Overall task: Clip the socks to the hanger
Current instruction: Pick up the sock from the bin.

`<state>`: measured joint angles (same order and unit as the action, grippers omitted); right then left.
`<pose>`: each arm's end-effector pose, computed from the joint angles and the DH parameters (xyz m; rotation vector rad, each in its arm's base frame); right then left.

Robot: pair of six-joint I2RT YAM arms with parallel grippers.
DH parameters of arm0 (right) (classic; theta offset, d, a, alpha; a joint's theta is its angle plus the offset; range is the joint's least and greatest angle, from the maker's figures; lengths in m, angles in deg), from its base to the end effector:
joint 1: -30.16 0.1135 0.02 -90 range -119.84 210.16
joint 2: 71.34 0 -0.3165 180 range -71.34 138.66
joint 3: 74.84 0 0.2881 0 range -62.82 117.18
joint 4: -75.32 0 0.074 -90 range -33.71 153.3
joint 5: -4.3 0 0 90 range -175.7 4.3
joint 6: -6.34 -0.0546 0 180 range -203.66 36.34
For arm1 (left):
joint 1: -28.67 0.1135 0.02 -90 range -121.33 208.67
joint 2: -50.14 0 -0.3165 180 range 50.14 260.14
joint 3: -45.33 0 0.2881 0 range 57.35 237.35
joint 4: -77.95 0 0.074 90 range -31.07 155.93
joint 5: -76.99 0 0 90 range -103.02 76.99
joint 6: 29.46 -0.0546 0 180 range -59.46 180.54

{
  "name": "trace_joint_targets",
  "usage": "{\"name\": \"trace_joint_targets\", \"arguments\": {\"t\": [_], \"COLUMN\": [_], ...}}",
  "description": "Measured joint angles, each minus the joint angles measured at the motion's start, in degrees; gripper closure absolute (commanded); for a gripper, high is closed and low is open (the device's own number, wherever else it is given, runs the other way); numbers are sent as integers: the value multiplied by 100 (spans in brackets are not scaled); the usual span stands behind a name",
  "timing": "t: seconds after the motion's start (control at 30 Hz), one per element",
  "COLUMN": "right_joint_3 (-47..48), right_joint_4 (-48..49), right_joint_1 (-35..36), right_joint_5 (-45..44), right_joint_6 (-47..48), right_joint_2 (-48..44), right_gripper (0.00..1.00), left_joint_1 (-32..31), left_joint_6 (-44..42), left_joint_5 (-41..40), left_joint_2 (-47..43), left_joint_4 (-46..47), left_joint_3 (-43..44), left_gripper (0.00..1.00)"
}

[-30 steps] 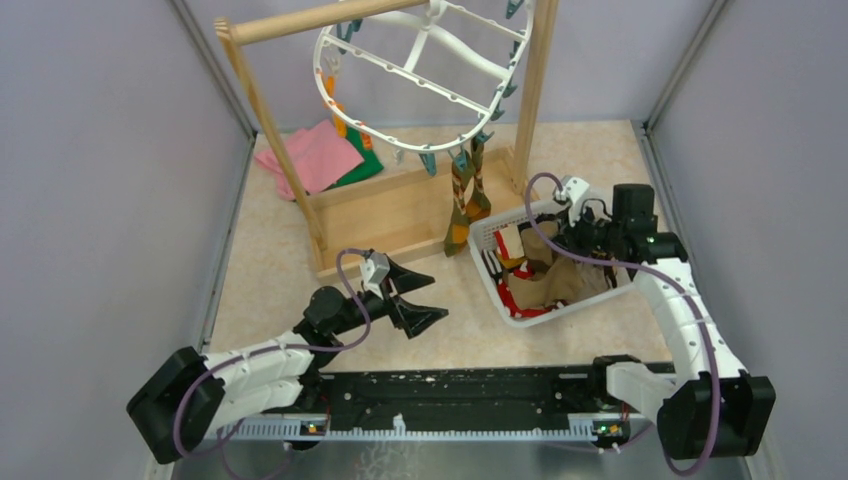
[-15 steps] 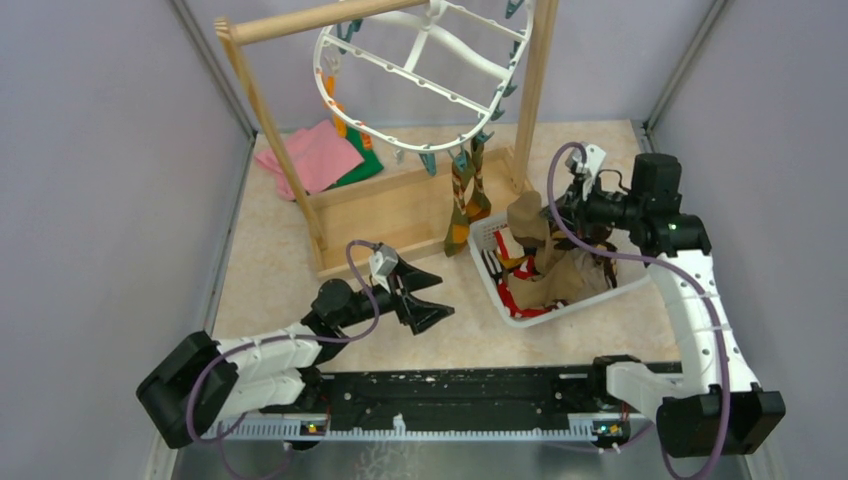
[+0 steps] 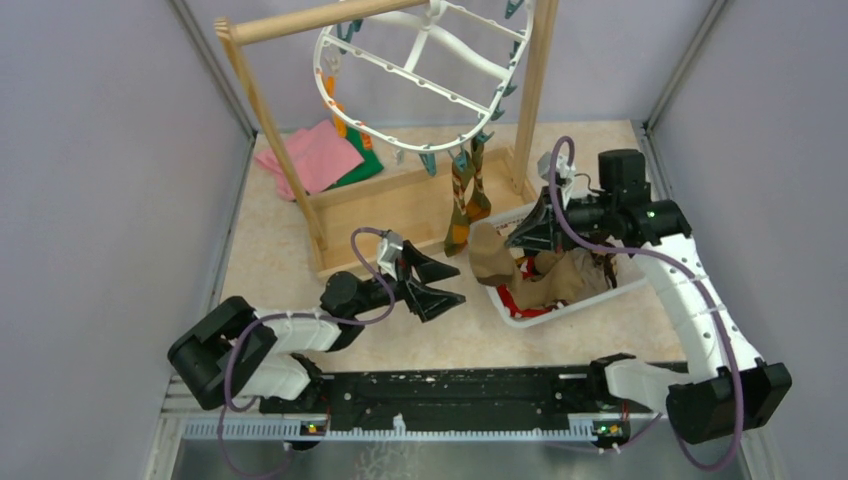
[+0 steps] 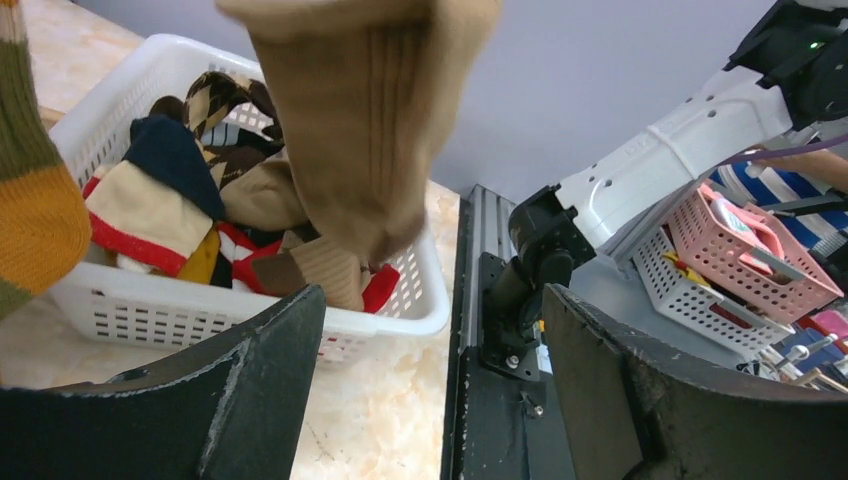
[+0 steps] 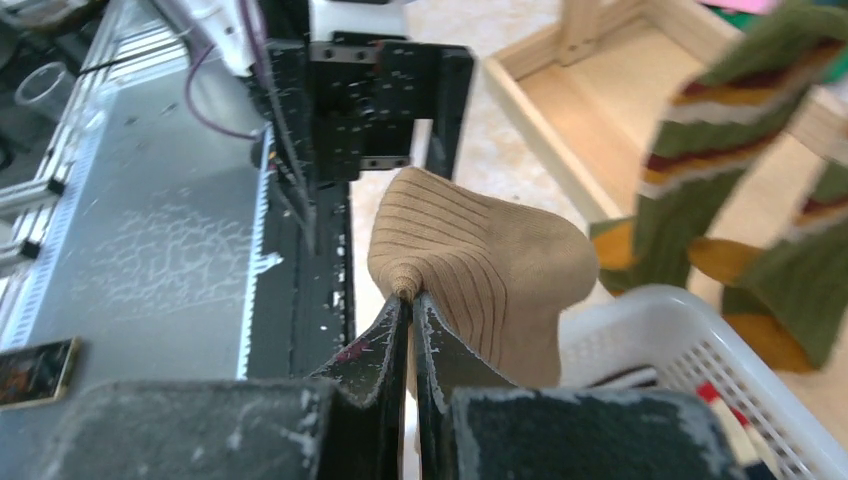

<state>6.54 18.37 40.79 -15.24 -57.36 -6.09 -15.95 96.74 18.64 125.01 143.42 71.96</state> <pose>0.2206 0.0938 0.4207 -1.1667 1.5839 1.1928 0.1538 -0.1920 0.2398 0.6350 1.3464 -1.5222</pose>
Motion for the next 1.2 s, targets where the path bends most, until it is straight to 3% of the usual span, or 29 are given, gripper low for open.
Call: {"name": "trace_joint_targets", "arguments": {"t": [0.17,0.47,0.77,0.83,0.93,1.0,1.03,1.07,1.13,1.2], "right_joint_3": [-160,-490,-721,-802,-874,-933,-949,-975,-986,-988], "right_joint_4": [236,835,1497,1596,1731,1864,1902,1947,1991,2002], "right_joint_1": [446,688,717,748,798,822,835,846,876,901], "right_joint_5": [46,227,424,470,503,520,518,514,507,470], "right_joint_6": [-210,-636,-1078,-1178,-1298,-1384,-1416,-1443,-1458,-1456], "right_joint_2": [4,186,203,208,238,282,304,328,376,396], "right_gripper": [100,100,100,100,100,100,100,100,100,87], "left_joint_1": [2,2,2,2,2,2,2,2,2,4], "left_joint_6": [190,682,1027,1014,1027,1034,1060,1067,1091,1126], "left_joint_5": [4,98,262,199,197,225,251,291,352,321], "left_joint_2": [79,160,490,542,564,566,566,566,566,553], "left_joint_4": [192,304,404,400,396,389,389,380,382,356], "left_joint_3": [103,105,170,197,302,439,498,570,645,632], "left_gripper": [16,26,28,34,51,74,93,100,100,100]}}
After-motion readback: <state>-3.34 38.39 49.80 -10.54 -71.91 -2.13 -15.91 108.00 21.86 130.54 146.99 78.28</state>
